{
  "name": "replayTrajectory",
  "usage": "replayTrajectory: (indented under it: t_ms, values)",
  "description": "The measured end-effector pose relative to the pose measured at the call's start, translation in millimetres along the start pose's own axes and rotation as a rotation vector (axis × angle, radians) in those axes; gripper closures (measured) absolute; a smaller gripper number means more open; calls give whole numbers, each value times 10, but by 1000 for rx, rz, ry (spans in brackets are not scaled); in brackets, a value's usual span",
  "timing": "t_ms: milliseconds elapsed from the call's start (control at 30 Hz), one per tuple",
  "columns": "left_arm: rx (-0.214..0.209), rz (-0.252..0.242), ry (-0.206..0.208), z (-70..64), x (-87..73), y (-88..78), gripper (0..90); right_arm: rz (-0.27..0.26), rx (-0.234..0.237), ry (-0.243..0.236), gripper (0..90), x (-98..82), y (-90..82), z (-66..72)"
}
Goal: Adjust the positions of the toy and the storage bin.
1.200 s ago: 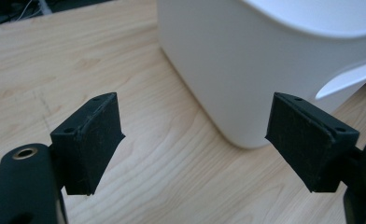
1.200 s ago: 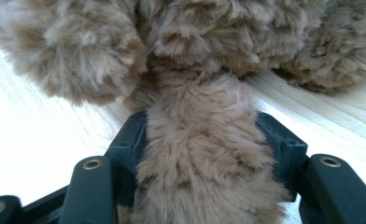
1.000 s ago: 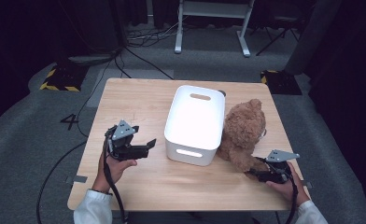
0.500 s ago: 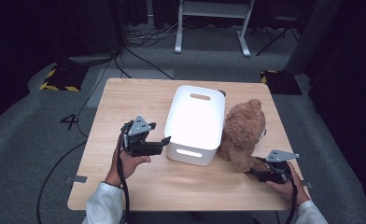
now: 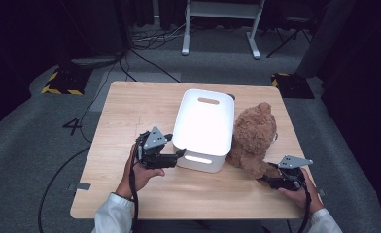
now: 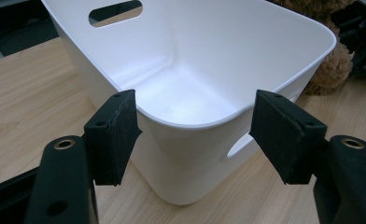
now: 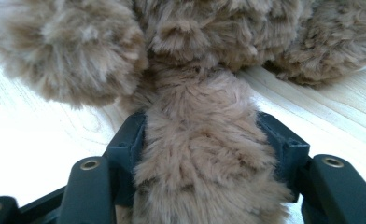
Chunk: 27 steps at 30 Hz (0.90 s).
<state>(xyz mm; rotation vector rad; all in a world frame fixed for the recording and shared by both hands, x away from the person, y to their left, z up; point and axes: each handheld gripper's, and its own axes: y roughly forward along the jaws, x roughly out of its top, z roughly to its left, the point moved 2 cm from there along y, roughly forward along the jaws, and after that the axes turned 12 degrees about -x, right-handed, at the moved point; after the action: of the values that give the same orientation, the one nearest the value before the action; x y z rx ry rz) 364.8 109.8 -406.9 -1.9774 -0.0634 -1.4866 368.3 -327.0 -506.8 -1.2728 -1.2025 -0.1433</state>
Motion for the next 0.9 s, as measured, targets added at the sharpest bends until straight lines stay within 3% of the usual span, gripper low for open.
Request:
replayTrajectory:
  t_ms: [300, 467, 633, 900]
  values:
    - [27, 35, -17, -135, -51, 73, 333, 2, -9, 11, 410, -18, -6, -36]
    - [36, 53, -7, -215, -43, 129, 322, 3, -15, 11, 408, -20, -7, -43]
    - [32, 72, 15, -337, -29, 186, 318, 6, -29, 20, 404, -35, -14, -78]
    - [8, 90, 21, -385, -33, 253, 314, 4, -28, 29, 373, -67, -26, -147]
